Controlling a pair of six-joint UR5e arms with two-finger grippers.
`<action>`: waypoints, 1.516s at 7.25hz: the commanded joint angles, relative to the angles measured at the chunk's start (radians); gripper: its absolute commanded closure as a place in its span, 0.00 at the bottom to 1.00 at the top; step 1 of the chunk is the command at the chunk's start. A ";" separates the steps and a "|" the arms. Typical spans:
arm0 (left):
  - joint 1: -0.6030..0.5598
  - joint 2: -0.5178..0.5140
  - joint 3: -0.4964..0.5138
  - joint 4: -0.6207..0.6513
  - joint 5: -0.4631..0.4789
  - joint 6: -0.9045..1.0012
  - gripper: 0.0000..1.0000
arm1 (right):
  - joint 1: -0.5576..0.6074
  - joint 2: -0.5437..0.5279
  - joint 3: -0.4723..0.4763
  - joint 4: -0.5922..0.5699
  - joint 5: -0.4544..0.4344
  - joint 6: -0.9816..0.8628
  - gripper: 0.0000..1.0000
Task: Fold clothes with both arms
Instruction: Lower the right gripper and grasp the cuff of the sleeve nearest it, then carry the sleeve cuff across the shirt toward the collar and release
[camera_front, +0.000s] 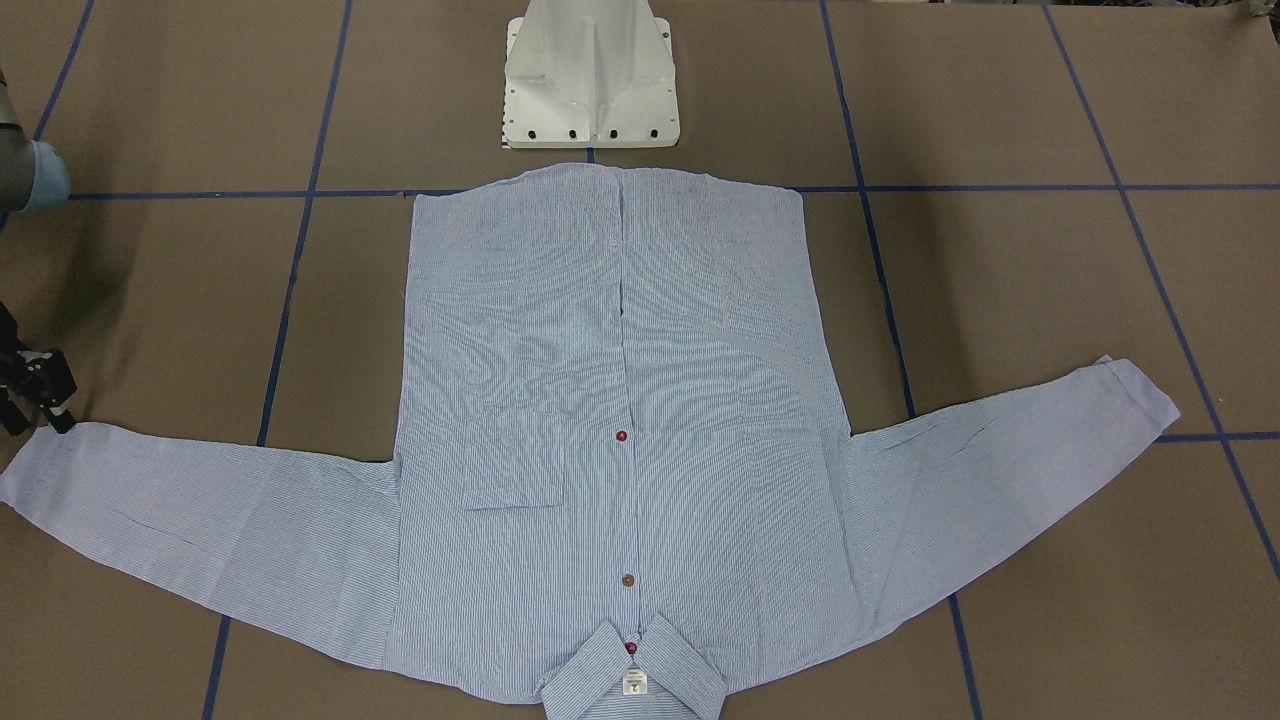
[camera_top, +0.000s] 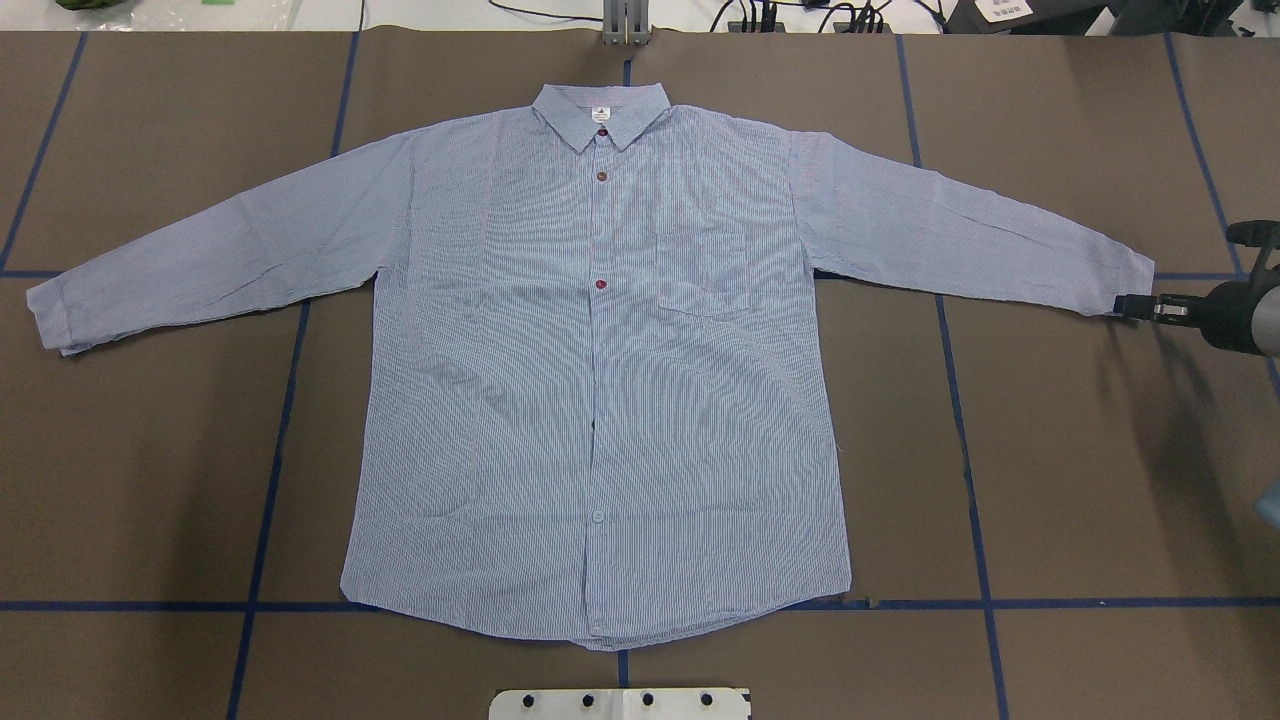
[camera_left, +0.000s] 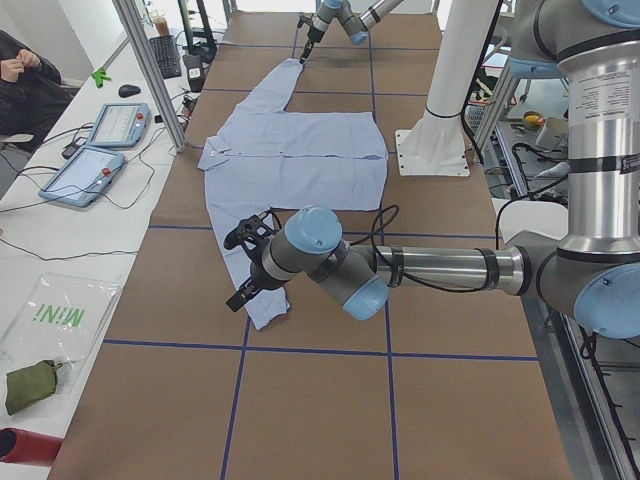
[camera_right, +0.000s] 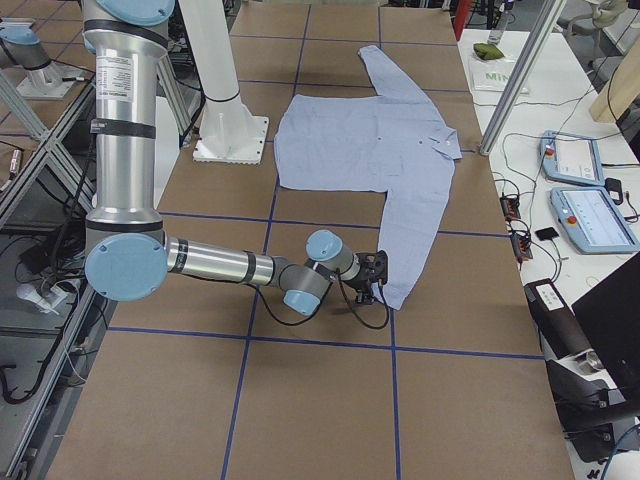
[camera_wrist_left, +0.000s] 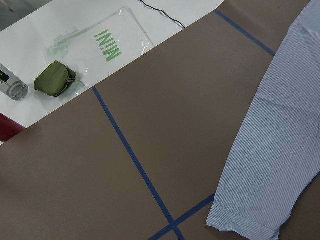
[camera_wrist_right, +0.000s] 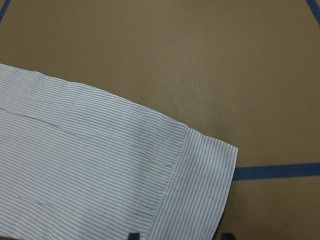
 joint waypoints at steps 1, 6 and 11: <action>0.000 0.000 0.003 0.000 0.000 0.000 0.00 | -0.006 0.000 0.000 0.000 -0.001 0.001 0.60; 0.000 0.003 0.001 0.000 -0.002 0.001 0.00 | -0.003 0.002 0.103 -0.018 0.010 0.000 1.00; 0.000 0.003 0.001 0.000 -0.002 0.000 0.00 | -0.105 0.367 0.087 -0.058 -0.001 0.004 1.00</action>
